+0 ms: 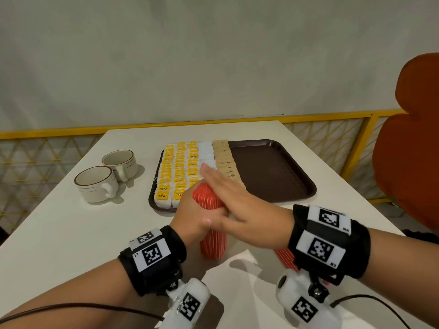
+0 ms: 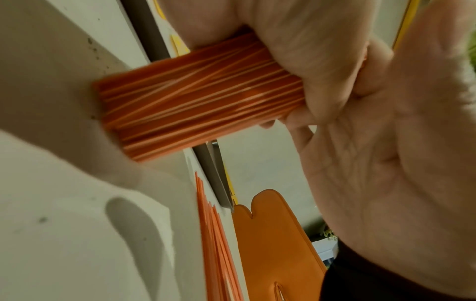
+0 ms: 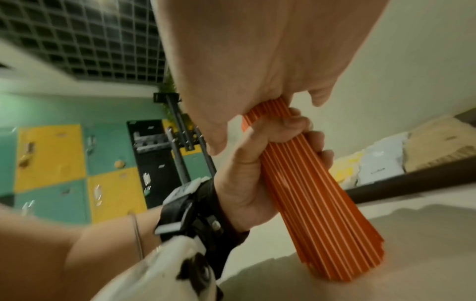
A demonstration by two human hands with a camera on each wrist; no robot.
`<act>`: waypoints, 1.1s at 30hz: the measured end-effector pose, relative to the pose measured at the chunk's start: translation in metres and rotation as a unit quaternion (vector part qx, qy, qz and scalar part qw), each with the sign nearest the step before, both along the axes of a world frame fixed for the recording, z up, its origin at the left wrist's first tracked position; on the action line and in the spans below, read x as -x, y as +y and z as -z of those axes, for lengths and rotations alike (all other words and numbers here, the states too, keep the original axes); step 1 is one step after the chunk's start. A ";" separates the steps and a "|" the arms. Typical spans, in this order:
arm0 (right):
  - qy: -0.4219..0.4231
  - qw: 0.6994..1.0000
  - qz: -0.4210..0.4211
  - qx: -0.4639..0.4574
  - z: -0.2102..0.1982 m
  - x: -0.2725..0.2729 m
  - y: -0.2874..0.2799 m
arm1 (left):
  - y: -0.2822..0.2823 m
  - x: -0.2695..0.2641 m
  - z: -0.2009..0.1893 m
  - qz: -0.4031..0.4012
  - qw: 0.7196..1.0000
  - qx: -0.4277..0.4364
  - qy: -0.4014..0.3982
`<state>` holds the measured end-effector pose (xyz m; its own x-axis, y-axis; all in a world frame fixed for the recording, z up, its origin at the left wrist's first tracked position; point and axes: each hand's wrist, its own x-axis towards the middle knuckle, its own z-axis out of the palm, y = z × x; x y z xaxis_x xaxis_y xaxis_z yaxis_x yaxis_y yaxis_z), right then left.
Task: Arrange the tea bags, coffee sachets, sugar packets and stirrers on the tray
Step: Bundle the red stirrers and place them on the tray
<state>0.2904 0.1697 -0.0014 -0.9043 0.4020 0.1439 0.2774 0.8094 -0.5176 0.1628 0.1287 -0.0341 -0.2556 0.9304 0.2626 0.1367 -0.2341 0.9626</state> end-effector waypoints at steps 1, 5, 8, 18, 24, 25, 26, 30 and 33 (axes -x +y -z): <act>0.051 0.995 0.021 0.082 0.000 -0.002 0.004 | 0.002 0.001 -0.004 -0.006 1.000 -0.001 -0.020; 0.171 0.926 0.088 0.324 0.016 -0.007 0.026 | 0.031 0.001 -0.030 -0.025 0.991 -0.001 -0.134; 0.185 0.918 0.138 0.322 0.021 -0.005 0.048 | 0.071 -0.010 -0.049 -0.004 0.983 0.043 -0.176; 0.157 0.843 0.277 0.432 0.001 -0.010 0.169 | 0.208 -0.030 -0.062 0.085 0.956 0.243 -0.144; 0.010 0.844 0.379 0.380 0.003 -0.019 0.234 | 0.250 -0.041 -0.030 0.081 0.936 0.313 -0.141; -0.016 0.847 0.389 0.361 0.004 -0.020 0.242 | 0.256 -0.041 -0.026 0.079 0.936 0.316 -0.133; -0.044 0.851 0.398 0.339 0.005 -0.020 0.249 | 0.261 -0.040 -0.024 0.078 0.937 0.319 -0.121; -0.096 0.864 0.410 0.277 0.012 -0.017 0.272 | 0.281 -0.039 -0.017 0.072 0.934 0.341 -0.083; -0.108 0.863 0.419 0.260 0.017 -0.010 0.282 | 0.296 -0.036 -0.013 0.062 0.938 0.341 -0.026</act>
<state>0.3002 0.4520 -0.0188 -0.2486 0.8875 -0.3881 0.7879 -0.0478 -0.6139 0.1989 0.4246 -0.0213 -0.1310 0.9008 -0.4140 0.0985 0.4274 0.8987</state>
